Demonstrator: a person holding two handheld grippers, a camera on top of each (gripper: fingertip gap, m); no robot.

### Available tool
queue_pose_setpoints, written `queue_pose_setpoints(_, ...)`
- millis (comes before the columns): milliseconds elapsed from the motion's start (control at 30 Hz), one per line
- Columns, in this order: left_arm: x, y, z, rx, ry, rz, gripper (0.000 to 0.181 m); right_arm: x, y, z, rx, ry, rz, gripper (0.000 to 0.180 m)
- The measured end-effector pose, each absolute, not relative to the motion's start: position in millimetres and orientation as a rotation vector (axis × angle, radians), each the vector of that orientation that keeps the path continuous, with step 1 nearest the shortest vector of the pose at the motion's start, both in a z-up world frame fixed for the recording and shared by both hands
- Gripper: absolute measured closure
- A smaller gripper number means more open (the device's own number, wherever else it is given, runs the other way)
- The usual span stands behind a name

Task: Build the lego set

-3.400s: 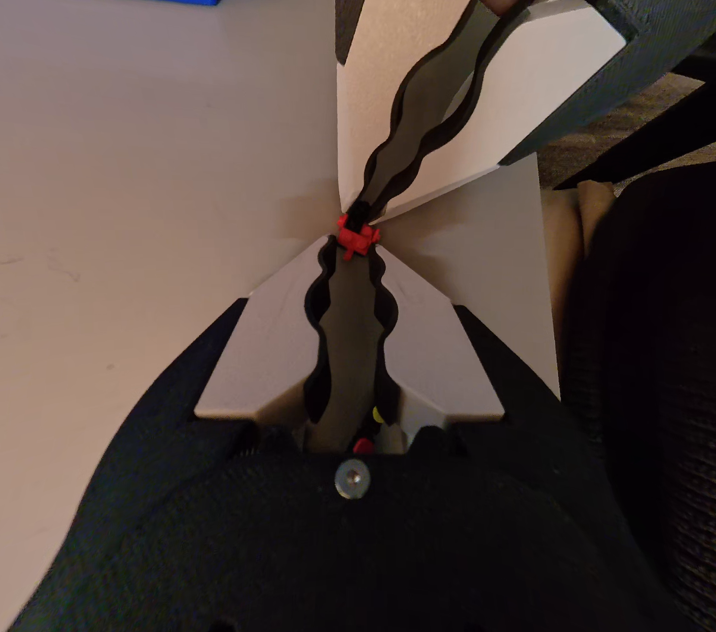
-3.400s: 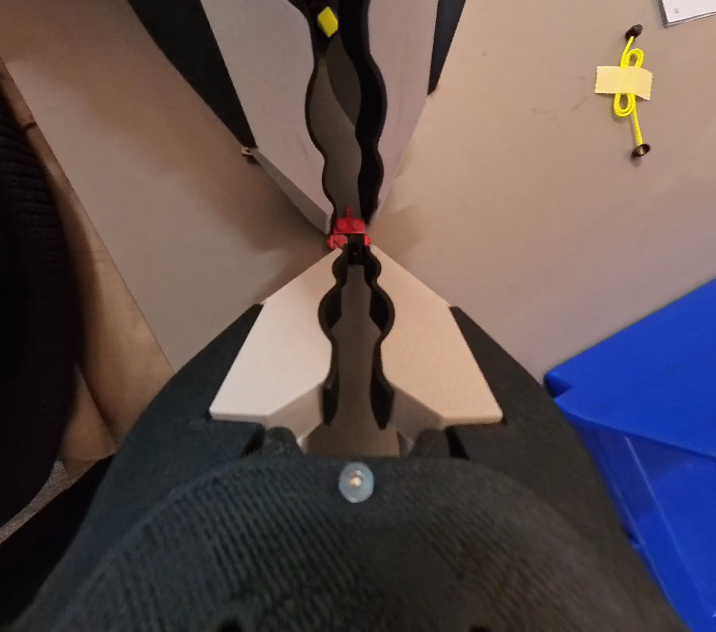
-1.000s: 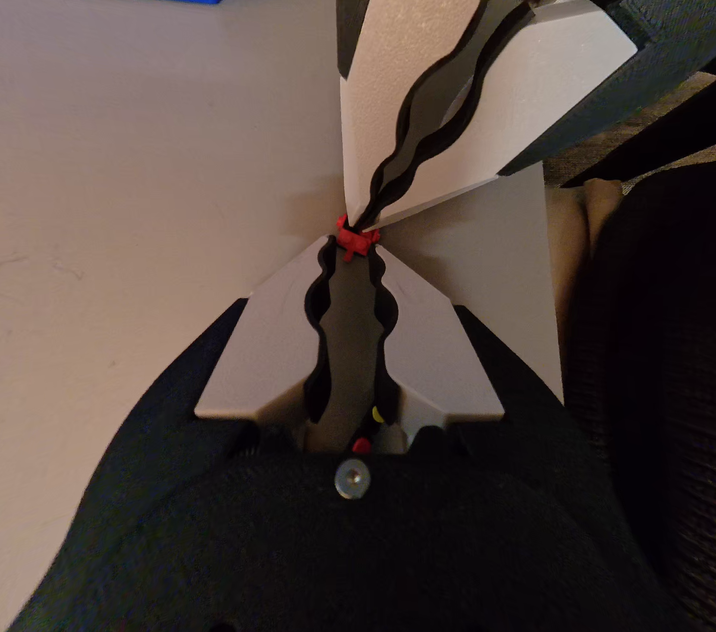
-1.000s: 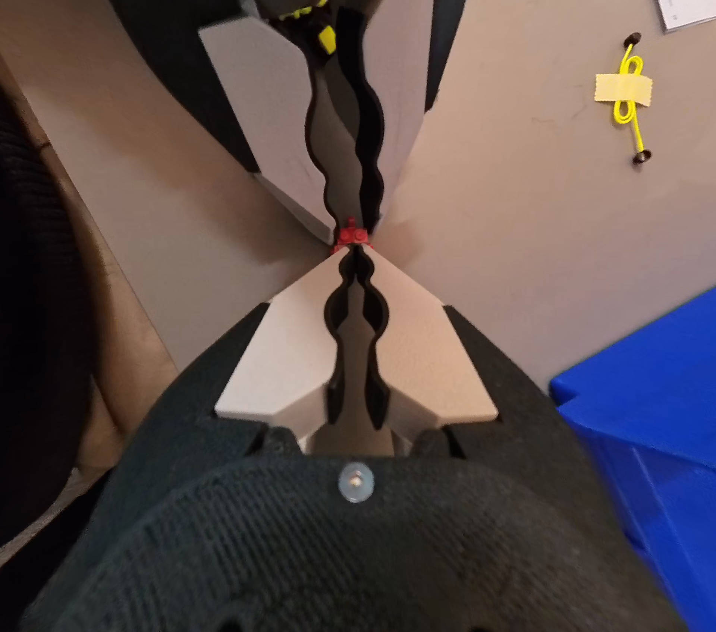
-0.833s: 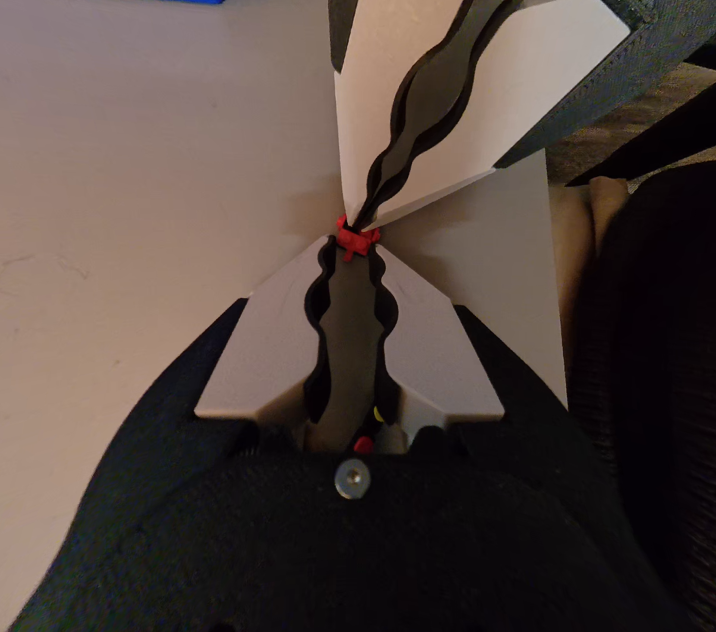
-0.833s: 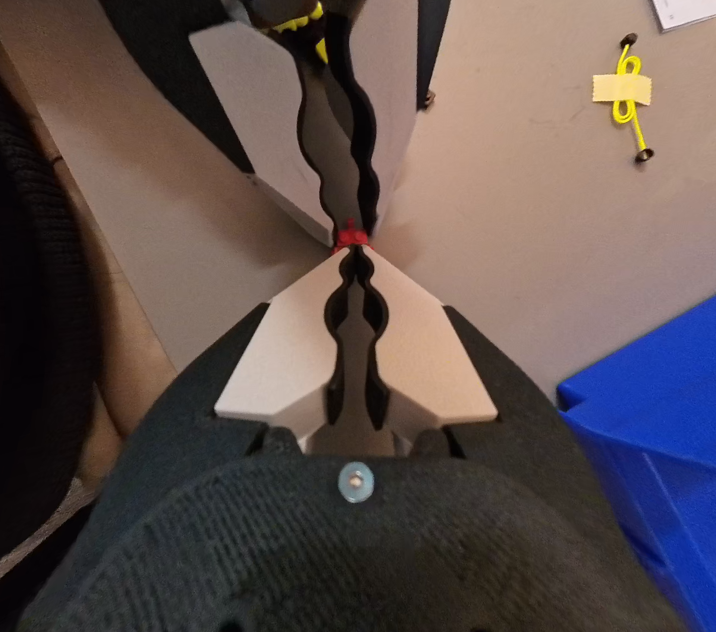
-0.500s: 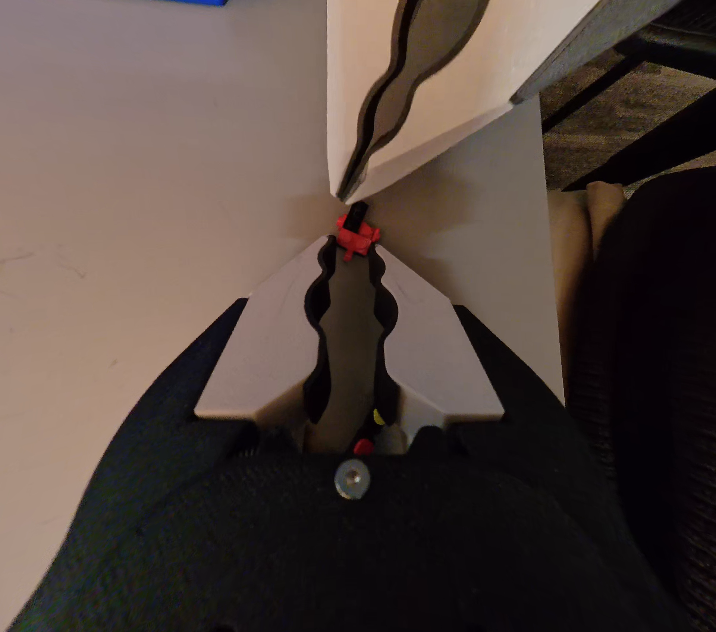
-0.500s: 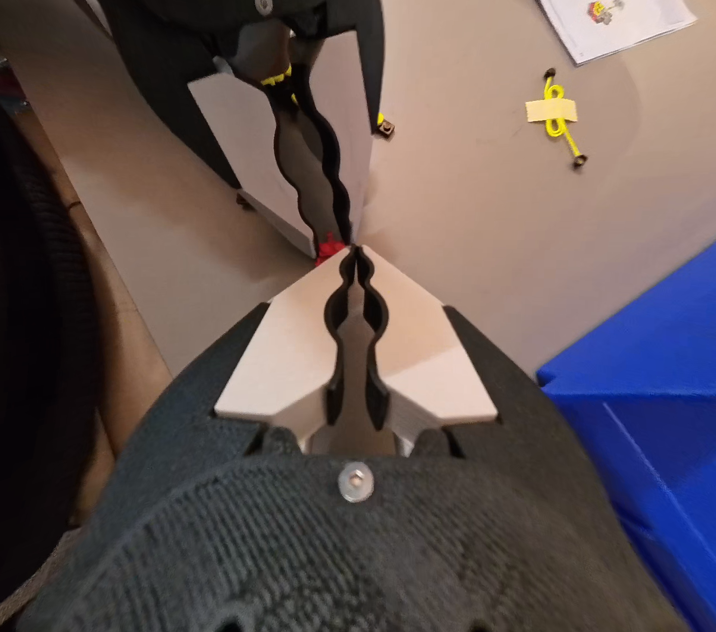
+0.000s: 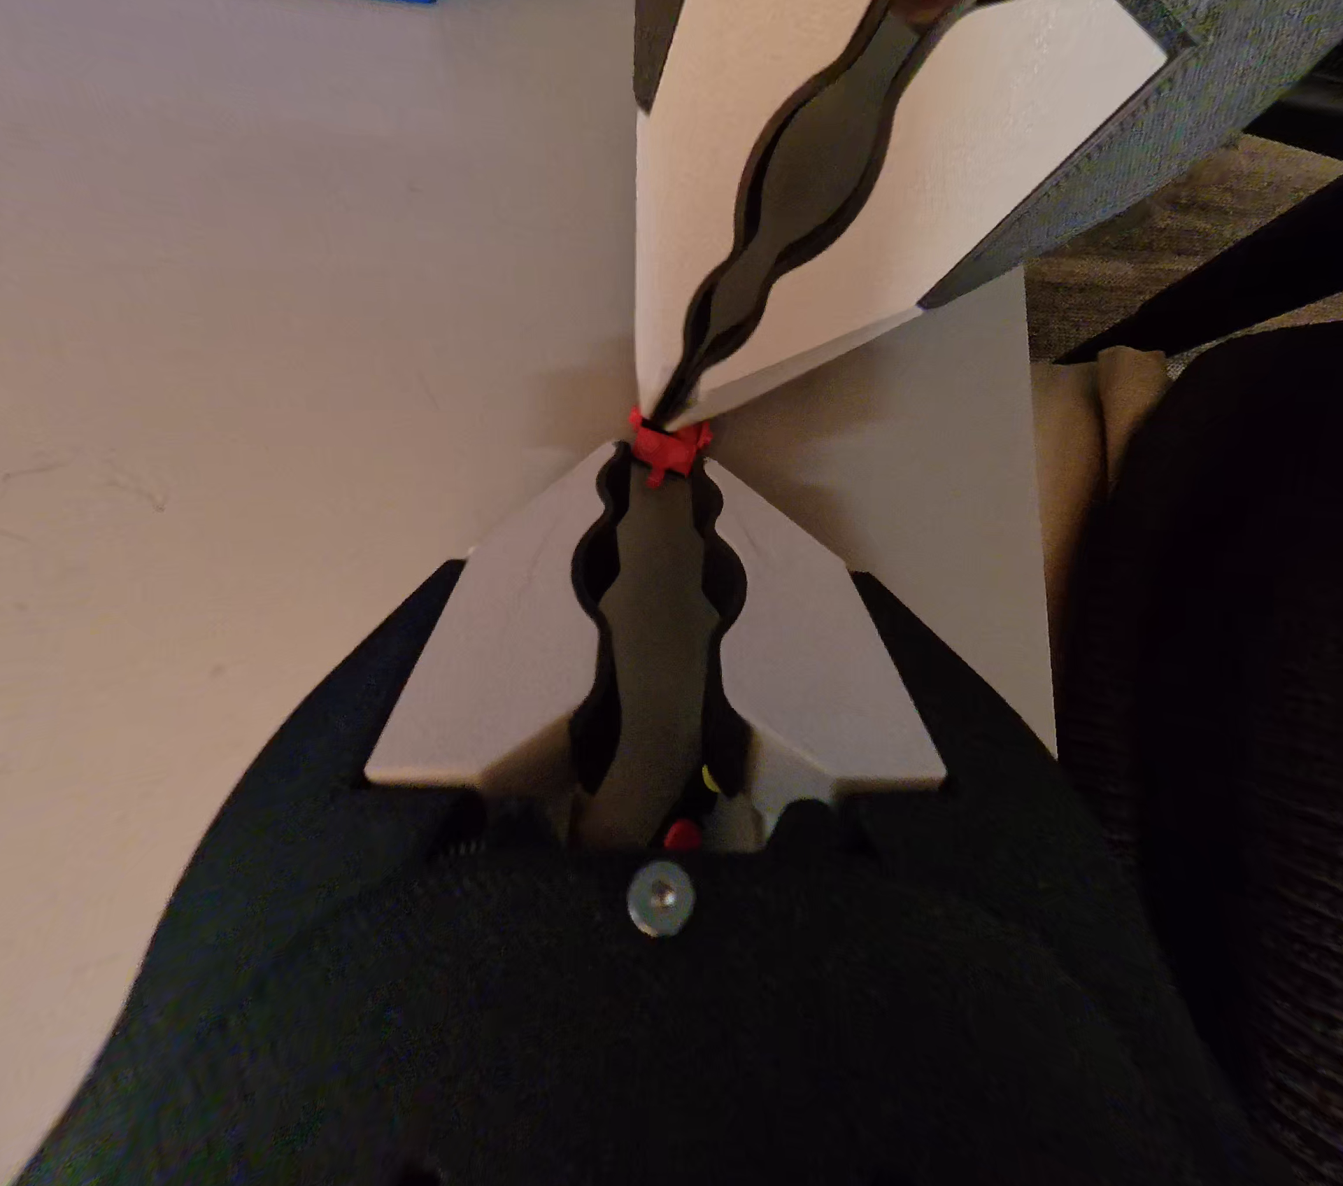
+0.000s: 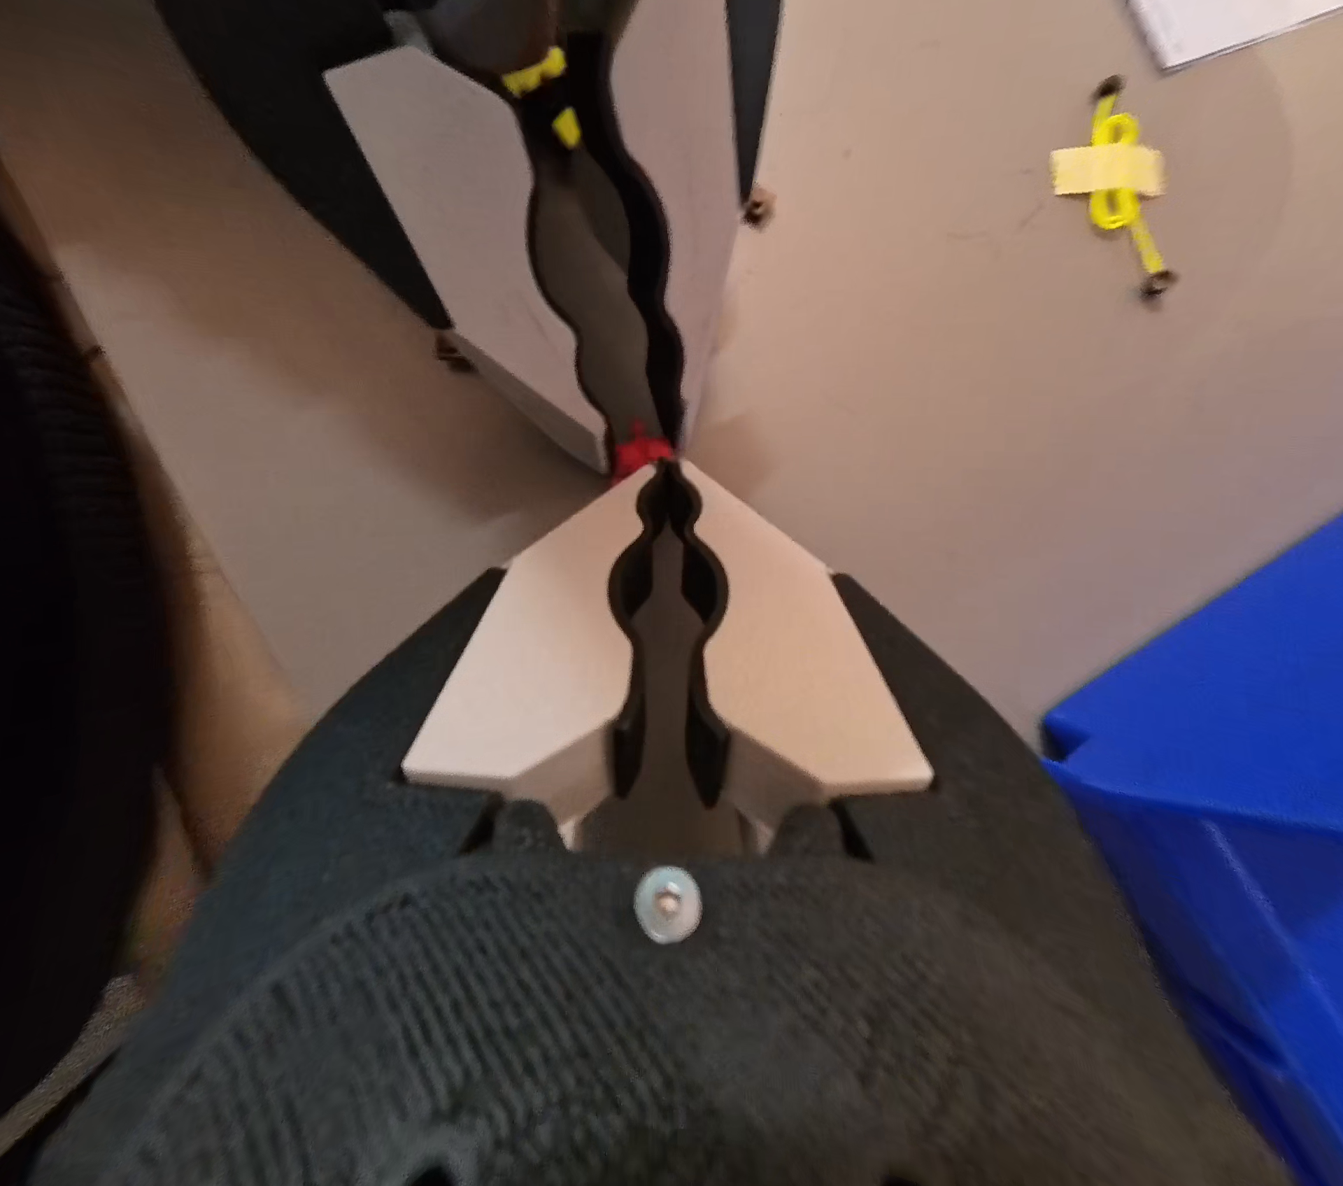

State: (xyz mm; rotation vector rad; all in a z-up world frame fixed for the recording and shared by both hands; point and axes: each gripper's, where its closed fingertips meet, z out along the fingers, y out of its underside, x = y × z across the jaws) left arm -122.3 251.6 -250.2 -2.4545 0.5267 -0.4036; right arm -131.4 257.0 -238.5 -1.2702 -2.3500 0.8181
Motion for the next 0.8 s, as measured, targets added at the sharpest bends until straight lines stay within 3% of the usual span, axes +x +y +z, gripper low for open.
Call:
queue_pose_setpoints(233,-127,249,-238,-2.442,0.485,-0.39,0.164,-149,273,-176,-1.229,-2.012,1.015,0.18)
queue_pose_setpoints(433,-154,227,-213,-2.372,0.336,-0.334,0.164,-145,264,-183,-1.278,-2.009,1.032,0.175)
queue_pose_setpoints(667,-216,151,-194,-2.19,-0.156,-0.327,0.167,-160,213,-194,-1.193,-2.108,1.056,0.168)
queue_pose_setpoints(800,-249,101,-198,-2.154,-0.303,-0.18,0.172,-177,186,-191,-1.106,-2.137,1.094,0.176)
